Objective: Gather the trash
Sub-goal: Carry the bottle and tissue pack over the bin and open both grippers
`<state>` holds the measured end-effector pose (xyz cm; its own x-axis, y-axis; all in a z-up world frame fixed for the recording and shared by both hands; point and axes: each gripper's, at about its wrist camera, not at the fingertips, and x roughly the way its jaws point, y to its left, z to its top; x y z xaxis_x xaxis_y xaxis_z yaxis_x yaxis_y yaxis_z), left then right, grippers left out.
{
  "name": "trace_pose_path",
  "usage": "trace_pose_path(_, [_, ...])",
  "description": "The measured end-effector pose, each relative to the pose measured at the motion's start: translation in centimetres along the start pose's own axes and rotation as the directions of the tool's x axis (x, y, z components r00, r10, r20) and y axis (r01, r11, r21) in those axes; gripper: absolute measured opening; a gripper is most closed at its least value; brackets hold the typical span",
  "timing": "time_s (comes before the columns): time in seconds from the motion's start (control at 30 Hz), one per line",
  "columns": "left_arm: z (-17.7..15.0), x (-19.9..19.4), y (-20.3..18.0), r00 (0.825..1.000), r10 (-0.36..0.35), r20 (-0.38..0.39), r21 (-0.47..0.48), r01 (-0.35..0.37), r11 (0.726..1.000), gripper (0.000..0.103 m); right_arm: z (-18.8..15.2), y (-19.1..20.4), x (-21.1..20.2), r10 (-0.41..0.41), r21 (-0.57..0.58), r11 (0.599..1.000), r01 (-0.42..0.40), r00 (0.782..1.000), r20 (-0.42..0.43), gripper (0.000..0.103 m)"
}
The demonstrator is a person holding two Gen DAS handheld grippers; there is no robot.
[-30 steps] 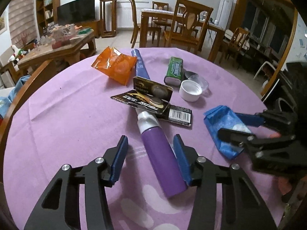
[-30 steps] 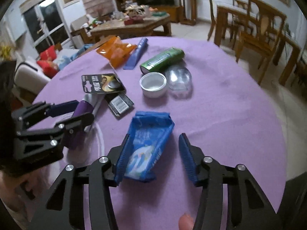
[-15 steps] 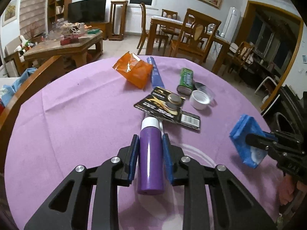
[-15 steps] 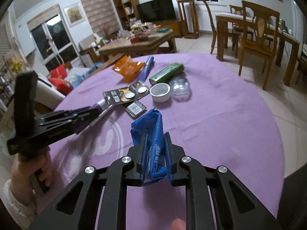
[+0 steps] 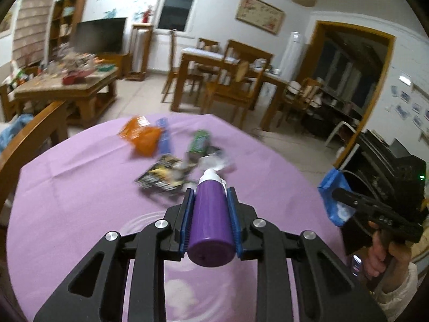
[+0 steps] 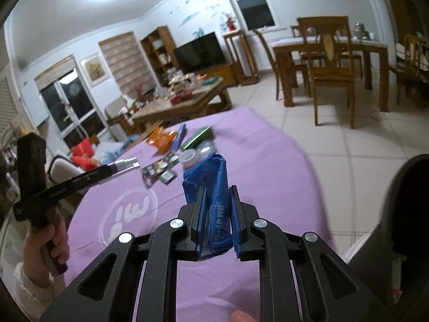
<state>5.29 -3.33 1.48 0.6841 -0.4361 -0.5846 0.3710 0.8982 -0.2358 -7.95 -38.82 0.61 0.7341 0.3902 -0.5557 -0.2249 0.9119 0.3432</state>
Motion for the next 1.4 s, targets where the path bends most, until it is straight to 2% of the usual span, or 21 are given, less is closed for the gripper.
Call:
trace_pose_path(0.13, [0.5,1.5,-4.1,0.996,-0.083,-0.014,0.05,0.084,0.995,0.025,-0.3,-2.5,-3.2,-0.031,0.036,0.999,0.029,0.999,0.042,0.017])
trace_pose_path(0.33, [0.6,4.9,-11.1,0.971,-0.23,-0.066,0.108,0.236,0.966,0.025,-1.2,-8.0,-8.7,-0.126,0.128,0.985,0.112,0.986,0.111,0.017])
trace_pose_path(0.5, [0.5,8.0,-17.6,0.936,-0.332,-0.117,0.176,0.348,0.921,0.025,-2.7,-13.0,-13.6,-0.254,0.217,0.952,0.215,0.952,0.17,0.017])
trace_pose_path(0.67, [-0.2,11.4,-23.4,0.891,-0.413,-0.187,0.203,0.446,0.872,0.025,-4.4,-17.9,-16.8,-0.352,0.304,0.908,0.289,0.919,0.178,0.017])
trace_pose_path(0.8, [-1.4,13.4,-27.0,0.864,-0.44,-0.245,0.226,0.492,0.841,0.025,-6.0,-20.8,-18.3,-0.399,0.357,0.876,0.324,0.903,0.16,0.017])
trace_pose_path(1.0, [-3.1,15.4,-30.7,0.839,-0.447,-0.312,0.264,0.528,0.807,0.025,-7.6,-23.7,-19.1,-0.43,0.396,0.849,0.35,0.892,0.135,0.017])
trace_pose_path(1.23, [-4.8,16.3,-31.9,0.831,-0.422,-0.364,0.296,0.532,0.793,0.027,-8.5,-24.3,-18.8,-0.446,0.419,0.831,0.366,0.888,0.109,0.018])
trace_pose_path(1.27, [-4.8,16.3,-31.9,0.836,-0.409,-0.366,0.304,0.523,0.796,0.028,-8.4,-24.4,-18.5,-0.448,0.419,0.83,0.369,0.888,0.105,0.026])
trace_pose_path(1.3, [-4.8,16.3,-32.0,0.837,-0.403,-0.37,0.307,0.52,0.797,0.031,-8.3,-24.5,-18.4,-0.448,0.421,0.828,0.37,0.888,0.103,0.047])
trace_pose_path(1.33, [-4.7,16.3,-32.1,0.838,-0.397,-0.374,0.308,0.516,0.799,0.054,-8.3,-24.6,-18.5,-0.447,0.43,0.826,0.364,0.888,0.107,0.062])
trace_pose_path(1.37, [-4.6,16.2,-31.9,0.845,-0.388,-0.368,0.306,0.504,0.808,0.071,-8.2,-24.7,-18.5,-0.443,0.445,0.823,0.352,0.889,0.116,0.083])
trace_pose_path(1.4, [-4.4,15.9,-31.6,0.856,-0.385,-0.346,0.306,0.491,0.816,0.094,-8.2,-24.6,-18.5,-0.434,0.451,0.826,0.338,0.892,0.127,0.083])
